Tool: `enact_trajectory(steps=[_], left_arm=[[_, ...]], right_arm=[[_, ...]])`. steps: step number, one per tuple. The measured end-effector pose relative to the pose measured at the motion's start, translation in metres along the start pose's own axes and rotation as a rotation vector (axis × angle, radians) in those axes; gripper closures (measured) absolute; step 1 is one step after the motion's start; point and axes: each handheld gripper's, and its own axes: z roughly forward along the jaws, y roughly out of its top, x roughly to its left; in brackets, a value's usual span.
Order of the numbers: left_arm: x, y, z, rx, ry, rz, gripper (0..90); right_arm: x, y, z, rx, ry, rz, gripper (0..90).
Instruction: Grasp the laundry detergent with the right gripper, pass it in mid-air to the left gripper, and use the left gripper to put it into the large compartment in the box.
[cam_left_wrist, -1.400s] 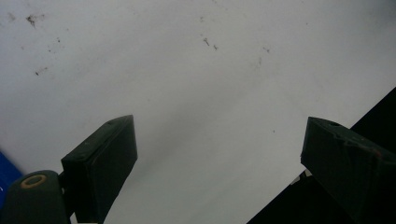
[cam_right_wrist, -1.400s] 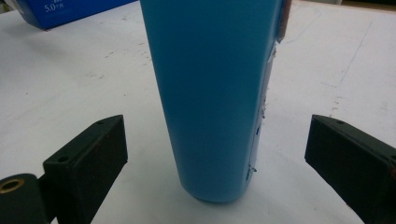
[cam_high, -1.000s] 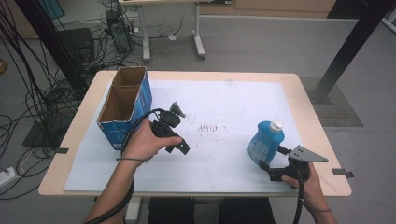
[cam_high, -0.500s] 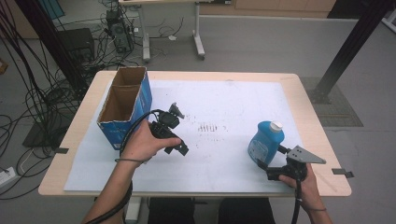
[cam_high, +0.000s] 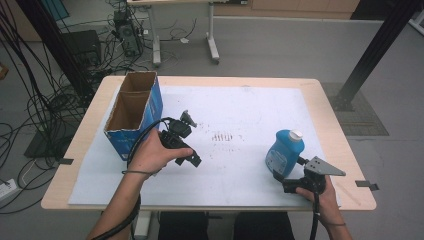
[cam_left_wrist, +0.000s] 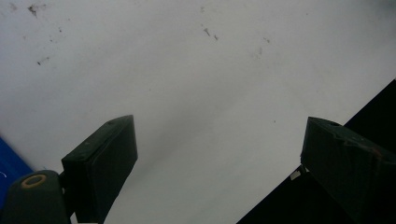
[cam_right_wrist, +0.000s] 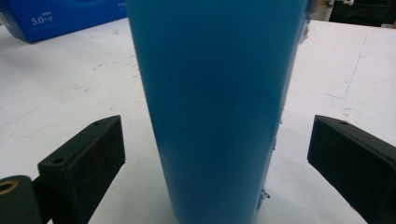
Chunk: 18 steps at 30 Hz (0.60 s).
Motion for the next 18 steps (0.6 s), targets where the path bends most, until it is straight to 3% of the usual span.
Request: enact_trajectory(steps=[18], left_arm=[[-0.0013, -0.0004, 0.0009, 0.005, -0.003, 0.003, 11.1]], right_arm=[[0.0033, -0.0034, 0.0061, -0.011, -0.021, 0.005, 3.8]])
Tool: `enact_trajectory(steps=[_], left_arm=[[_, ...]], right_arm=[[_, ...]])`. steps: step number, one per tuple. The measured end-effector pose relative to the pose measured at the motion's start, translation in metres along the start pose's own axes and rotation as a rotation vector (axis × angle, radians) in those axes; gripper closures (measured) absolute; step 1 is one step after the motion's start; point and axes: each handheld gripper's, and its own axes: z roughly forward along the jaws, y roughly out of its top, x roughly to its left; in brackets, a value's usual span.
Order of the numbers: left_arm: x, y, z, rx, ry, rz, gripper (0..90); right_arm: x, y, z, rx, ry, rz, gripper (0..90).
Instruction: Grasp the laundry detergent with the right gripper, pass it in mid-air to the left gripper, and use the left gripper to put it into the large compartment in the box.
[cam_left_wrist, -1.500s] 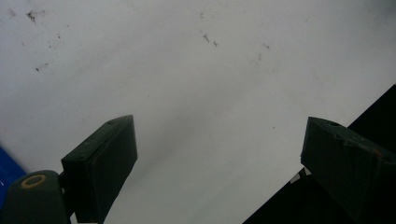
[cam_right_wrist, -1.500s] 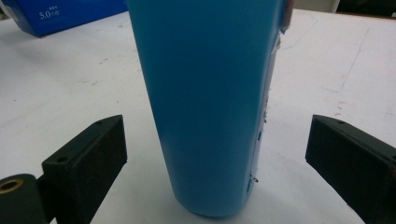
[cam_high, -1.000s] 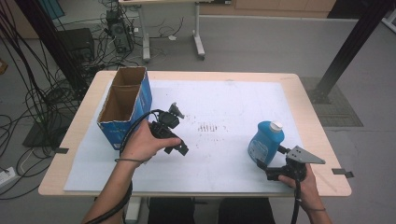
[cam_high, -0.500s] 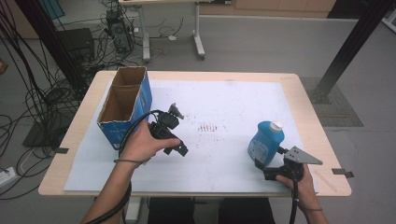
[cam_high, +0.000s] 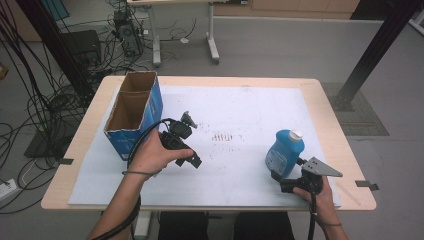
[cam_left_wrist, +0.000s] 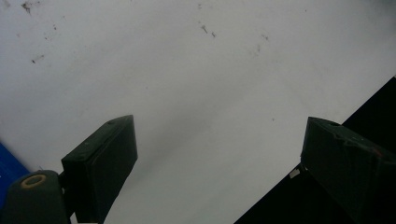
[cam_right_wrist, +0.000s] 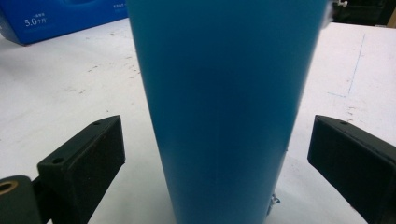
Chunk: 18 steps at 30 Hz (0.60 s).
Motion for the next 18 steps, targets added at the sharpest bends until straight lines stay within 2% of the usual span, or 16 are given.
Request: enact_trajectory(steps=[18], left_arm=[[-0.0005, -0.0004, 0.0001, -0.003, -0.008, 0.000, 11.1]], right_arm=[[-0.0001, 0.0028, 0.0092, -0.008, -0.011, -0.001, 3.2]])
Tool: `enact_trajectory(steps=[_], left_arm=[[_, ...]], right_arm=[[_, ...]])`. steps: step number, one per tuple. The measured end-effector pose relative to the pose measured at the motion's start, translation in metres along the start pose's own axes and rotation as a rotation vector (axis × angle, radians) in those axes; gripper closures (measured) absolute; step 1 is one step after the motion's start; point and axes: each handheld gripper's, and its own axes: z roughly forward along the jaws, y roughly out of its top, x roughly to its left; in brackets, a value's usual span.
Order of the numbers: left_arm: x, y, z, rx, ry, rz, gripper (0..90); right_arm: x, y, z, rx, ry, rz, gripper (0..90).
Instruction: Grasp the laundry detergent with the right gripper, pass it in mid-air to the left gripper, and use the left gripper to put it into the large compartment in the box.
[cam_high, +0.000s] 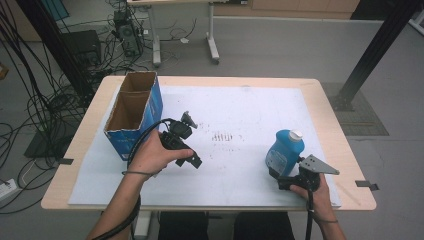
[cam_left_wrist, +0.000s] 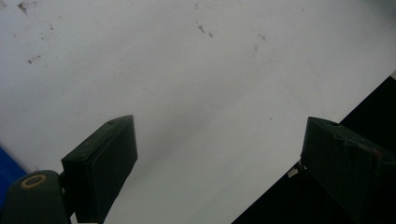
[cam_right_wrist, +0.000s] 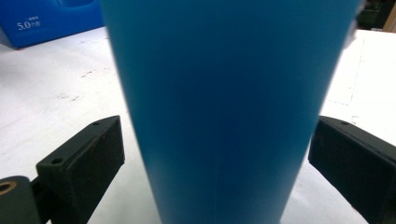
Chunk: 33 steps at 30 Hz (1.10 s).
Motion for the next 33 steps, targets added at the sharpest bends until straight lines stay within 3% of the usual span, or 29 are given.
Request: enact_trajectory(steps=[33], left_arm=[[-0.0022, 0.0001, 0.0011, 0.003, -0.004, 0.007, 11.0]], right_arm=[[-0.0001, 0.0027, 0.0095, -0.016, -0.010, -0.007, 3.0]])
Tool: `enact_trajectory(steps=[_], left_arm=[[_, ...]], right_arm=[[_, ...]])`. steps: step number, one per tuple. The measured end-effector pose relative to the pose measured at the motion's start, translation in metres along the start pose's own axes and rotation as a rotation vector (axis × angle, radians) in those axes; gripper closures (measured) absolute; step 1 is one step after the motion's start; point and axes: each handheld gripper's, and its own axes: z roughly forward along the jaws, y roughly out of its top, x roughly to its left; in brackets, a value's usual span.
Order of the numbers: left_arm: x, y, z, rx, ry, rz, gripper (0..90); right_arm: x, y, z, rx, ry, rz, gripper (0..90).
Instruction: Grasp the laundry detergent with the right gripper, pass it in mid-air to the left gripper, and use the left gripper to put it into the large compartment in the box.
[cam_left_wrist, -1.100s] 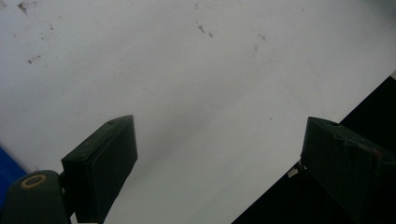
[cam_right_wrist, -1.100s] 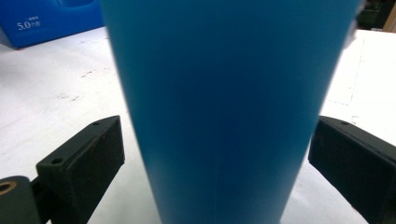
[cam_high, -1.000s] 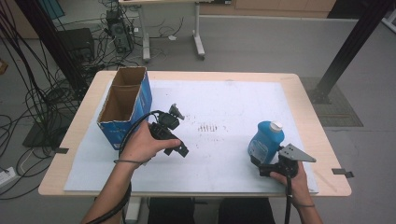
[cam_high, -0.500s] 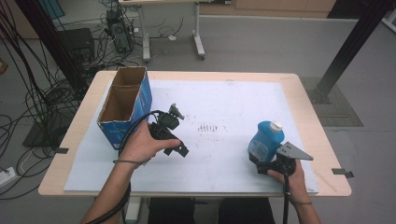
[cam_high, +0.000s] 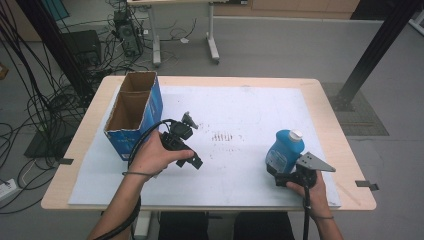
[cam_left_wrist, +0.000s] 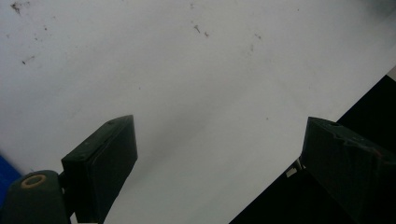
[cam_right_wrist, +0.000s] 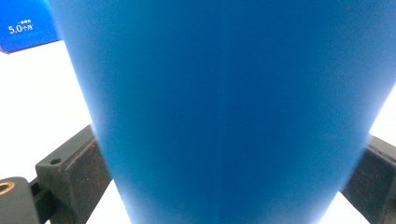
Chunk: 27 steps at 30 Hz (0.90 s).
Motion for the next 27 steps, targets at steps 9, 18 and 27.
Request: enact_trajectory(steps=[9, 18, 27], left_arm=[[-0.0022, 0.0011, 0.0003, 0.008, 0.001, 0.009, 10.6], [-0.0033, 0.0030, 0.0005, 0.011, 0.009, 0.012, 10.7], [-0.0036, 0.0051, 0.0015, 0.014, 0.013, 0.008, 10.7]], right_arm=[[-0.0003, -0.0001, -0.0001, -0.001, 0.004, 0.003, 3.0], [-0.0005, -0.0002, -0.0003, -0.004, 0.006, 0.004, 2.9], [-0.0010, -0.0003, -0.0005, -0.007, 0.010, 0.007, 2.9]])
